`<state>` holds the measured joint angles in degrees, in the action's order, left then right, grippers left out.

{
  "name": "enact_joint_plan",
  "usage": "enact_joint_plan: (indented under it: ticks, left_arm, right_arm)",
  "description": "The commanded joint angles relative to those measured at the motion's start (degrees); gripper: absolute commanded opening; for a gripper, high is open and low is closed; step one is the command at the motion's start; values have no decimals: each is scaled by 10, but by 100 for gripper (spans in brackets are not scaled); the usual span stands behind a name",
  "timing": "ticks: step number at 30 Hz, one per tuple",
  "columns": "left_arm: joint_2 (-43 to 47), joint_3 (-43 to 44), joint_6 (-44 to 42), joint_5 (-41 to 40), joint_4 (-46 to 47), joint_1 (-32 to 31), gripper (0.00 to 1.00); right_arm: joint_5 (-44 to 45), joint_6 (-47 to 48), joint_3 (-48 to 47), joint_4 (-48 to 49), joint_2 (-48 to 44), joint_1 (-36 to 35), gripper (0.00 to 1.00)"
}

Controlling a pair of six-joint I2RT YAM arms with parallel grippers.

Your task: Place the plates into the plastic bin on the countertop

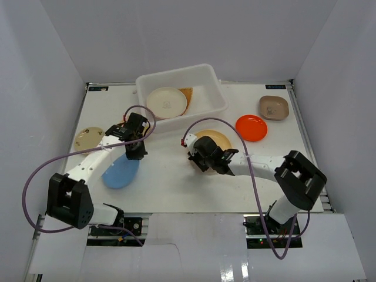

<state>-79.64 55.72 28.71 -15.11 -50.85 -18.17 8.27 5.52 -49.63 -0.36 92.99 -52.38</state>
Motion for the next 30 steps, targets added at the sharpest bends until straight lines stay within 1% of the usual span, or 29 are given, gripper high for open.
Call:
enact_joint_plan:
  ticks: [1, 2, 3, 5, 6, 7, 9, 10, 13, 14, 16, 17, 19, 20, 22, 24, 29, 30]
  left_arm:
    - [65, 103, 45, 67, -53, -61, 0]
    - [73, 130, 49, 66, -58, -70, 0]
    - [82, 191, 53, 67, -60, -73, 0]
    - [74, 262, 53, 65, -58, -74, 0]
    - [63, 299, 51, 65, -57, -75, 0]
    - [34, 371, 45, 64, -50, -78, 0]
    - [-1, 432, 37, 52, -39, -85, 0]
    - [-42, 486, 26, 51, -28, -86, 0]
    - [-119, 560, -4, 40, -13, -89, 0]
    - [-177, 618, -10, 48, -13, -90, 0]
    - [-237, 680, -21, 52, -12, -92, 0]
    - [-293, 739, -29, 58, -12, -92, 0]
    - [-347, 794, -38, 64, -13, -92, 0]
    - [-393, 838, -44, 64, -13, -92, 0]
    - [-427, 859, -52, 61, 0, -93, 0]
    - [-453, 849, -68, 48, 28, -96, 0]
    - [-497, 834, -97, 51, 51, -99, 0]
    - [-506, 831, -101, 59, 53, -100, 4]
  right_arm:
    - [-5, -38, 21, -17, -74, -26, 8]
    - [-5, -51, 36, -17, -112, -29, 8]
    - [-6, -52, 44, -17, -131, -31, 8]
    - [-4, -67, 60, -23, -178, -31, 8]
    - [2, -68, 66, -25, -192, -32, 8]
    - [12, -71, 70, -29, -206, -31, 8]
    - [23, -81, 77, -36, -239, -31, 8]
    - [28, -82, 79, -40, -248, -32, 8]
    - [46, -90, 82, -46, -279, -32, 8]
    - [51, -93, 84, -47, -293, -32, 8]
    - [68, -95, 83, -51, -304, -32, 8]
    - [75, -96, 82, -55, -313, -32, 8]
    - [87, -97, 82, -60, -326, -32, 8]
    - [91, -97, 82, -61, -330, -32, 8]
    - [98, -96, 81, -61, -343, -31, 8]
    - [99, -96, 78, -62, -349, -32, 8]
    - [111, -99, 74, -54, -356, -32, 8]
    - [123, -99, 72, -47, -355, -32, 8]
